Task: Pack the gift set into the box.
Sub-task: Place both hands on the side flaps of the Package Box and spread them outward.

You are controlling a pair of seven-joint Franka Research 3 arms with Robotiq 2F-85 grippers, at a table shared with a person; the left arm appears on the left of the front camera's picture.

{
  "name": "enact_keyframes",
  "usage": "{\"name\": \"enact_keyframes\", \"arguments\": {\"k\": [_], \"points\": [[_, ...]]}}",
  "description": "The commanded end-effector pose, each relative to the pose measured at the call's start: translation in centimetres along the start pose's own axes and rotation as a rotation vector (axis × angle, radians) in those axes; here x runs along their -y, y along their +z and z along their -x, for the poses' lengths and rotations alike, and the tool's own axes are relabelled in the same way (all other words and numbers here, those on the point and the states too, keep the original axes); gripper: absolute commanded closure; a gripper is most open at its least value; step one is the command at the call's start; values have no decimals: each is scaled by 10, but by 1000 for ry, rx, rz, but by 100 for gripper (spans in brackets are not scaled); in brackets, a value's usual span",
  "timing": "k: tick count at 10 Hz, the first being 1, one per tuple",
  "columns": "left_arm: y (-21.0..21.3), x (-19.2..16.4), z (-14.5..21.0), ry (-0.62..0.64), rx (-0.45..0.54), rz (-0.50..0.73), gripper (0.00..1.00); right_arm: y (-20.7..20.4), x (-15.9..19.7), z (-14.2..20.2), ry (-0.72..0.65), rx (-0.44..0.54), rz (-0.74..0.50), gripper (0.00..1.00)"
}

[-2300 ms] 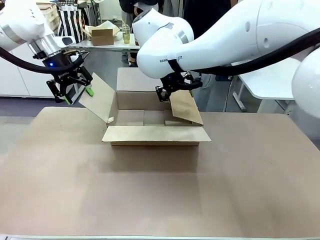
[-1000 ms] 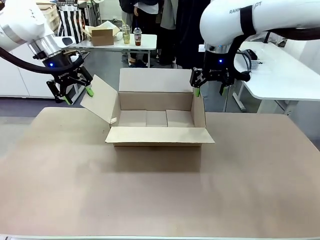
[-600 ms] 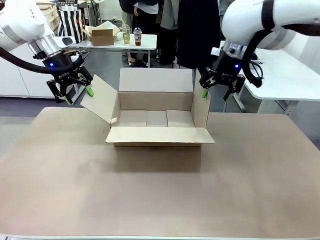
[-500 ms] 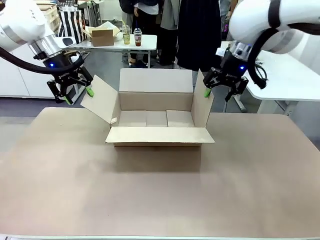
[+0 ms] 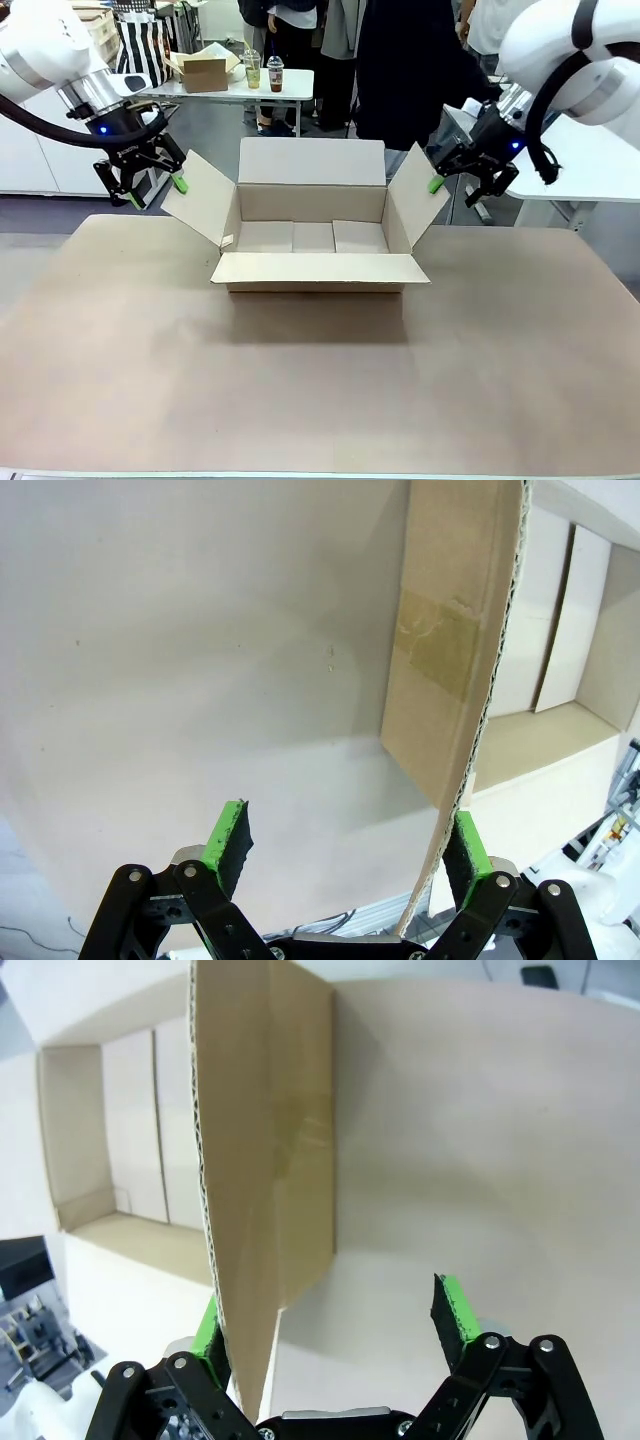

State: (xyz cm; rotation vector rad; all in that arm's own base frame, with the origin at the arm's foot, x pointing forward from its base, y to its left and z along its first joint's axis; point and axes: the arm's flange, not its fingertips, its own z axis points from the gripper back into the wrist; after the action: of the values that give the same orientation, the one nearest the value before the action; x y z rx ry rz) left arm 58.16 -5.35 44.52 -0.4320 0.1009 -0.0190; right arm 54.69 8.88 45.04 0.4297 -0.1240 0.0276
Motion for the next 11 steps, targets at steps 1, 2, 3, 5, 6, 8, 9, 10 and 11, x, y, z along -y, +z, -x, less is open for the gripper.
{"name": "enact_keyframes", "arguments": {"k": [1, 2, 3, 5, 6, 8, 9, 10, 11], "points": [[1, 1, 2, 15, 7, -18, 0, -18, 19, 3, 25, 30, -50, 0], [1, 1, 2, 15, 7, -18, 0, -28, 27, 3, 24, 28, -55, 0], [1, 1, 2, 15, 7, -18, 0, -36, 36, 3, 21, 21, -79, 0], [1, 1, 2, 15, 7, -18, 0, -44, 49, 6, 42, 52, -191, 0], [1, 1, 2, 15, 7, -18, 0, -37, 32, 0, -3, -2, -58, 0], [1, 1, 2, 15, 7, -18, 0, -37, 32, 0, -3, -2, -58, 0], [1, 1, 2, 15, 7, -18, 0, -37, 32, 0, -3, -2, -58, 0], [1, 1, 2, 15, 7, -18, 0, -37, 32, 0, -3, -2, -58, 0], [1, 1, 2, 15, 7, -18, 0, -37, 32, 0, -3, -2, -58, 0]]}}
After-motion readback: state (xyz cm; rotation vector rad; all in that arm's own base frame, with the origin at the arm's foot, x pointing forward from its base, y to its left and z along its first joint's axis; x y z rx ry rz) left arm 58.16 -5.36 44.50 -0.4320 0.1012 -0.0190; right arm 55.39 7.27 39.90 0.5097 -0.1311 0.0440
